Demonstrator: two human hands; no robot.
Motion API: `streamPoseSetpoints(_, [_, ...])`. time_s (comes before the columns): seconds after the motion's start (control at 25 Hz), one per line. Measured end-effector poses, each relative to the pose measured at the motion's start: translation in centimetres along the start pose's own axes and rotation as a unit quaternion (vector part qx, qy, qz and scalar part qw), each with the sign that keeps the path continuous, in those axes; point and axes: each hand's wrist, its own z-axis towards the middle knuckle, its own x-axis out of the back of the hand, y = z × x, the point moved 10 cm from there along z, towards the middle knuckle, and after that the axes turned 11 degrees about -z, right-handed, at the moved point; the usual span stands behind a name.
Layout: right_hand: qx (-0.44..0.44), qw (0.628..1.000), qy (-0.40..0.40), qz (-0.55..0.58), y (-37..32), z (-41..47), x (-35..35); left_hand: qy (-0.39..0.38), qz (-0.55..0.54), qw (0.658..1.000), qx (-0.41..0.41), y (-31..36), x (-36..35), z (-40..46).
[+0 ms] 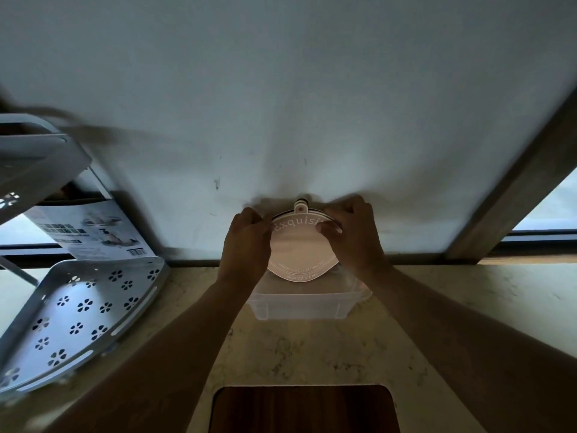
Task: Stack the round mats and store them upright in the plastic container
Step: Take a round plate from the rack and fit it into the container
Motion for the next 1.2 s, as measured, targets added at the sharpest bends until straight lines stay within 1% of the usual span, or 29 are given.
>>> streamPoseSetpoints(0.12, [0.008,1.000,-0.012,-0.001,-0.1,0.1,-0.3,-0.003,-0.006,1.000,0.001,-0.1,-0.1,-0.1])
streamPoseSetpoints(0.28, [0.004,1.000,-0.013,-0.008,-0.2,0.3,-0.4,-0.014,-0.042,0.999,0.030,-0.5,-0.6,-0.1])
streamPoseSetpoints(0.36, [-0.002,1.000,-0.007,-0.012,-0.2,0.2,-0.4,-0.035,-0.038,0.998,0.034,-0.7,-1.1,-0.1])
streamPoseSetpoints(0.52, [-0.013,1.000,-0.005,-0.022,0.0,0.2,-0.5,-0.043,-0.034,0.998,0.041,-1.1,-1.4,0.2])
streamPoseSetpoints(0.68, [-0.017,0.999,-0.031,-0.018,0.4,0.2,-1.0,-0.051,-0.023,0.998,0.042,-1.5,-1.6,0.3])
streamPoseSetpoints(0.8, [-0.009,0.999,-0.038,-0.008,0.2,0.1,-1.0,-0.048,-0.023,0.998,0.023,-1.1,-1.6,0.3])
streamPoseSetpoints(0.96, [0.006,1.000,-0.016,0.016,-0.4,0.1,-0.3,-0.039,-0.027,0.999,-0.005,-0.3,-1.6,0.0])
streamPoseSetpoints(1.2, [0.013,1.000,-0.007,0.028,-0.7,0.1,-0.2,-0.011,-0.060,0.998,-0.002,-0.5,-1.1,0.1])
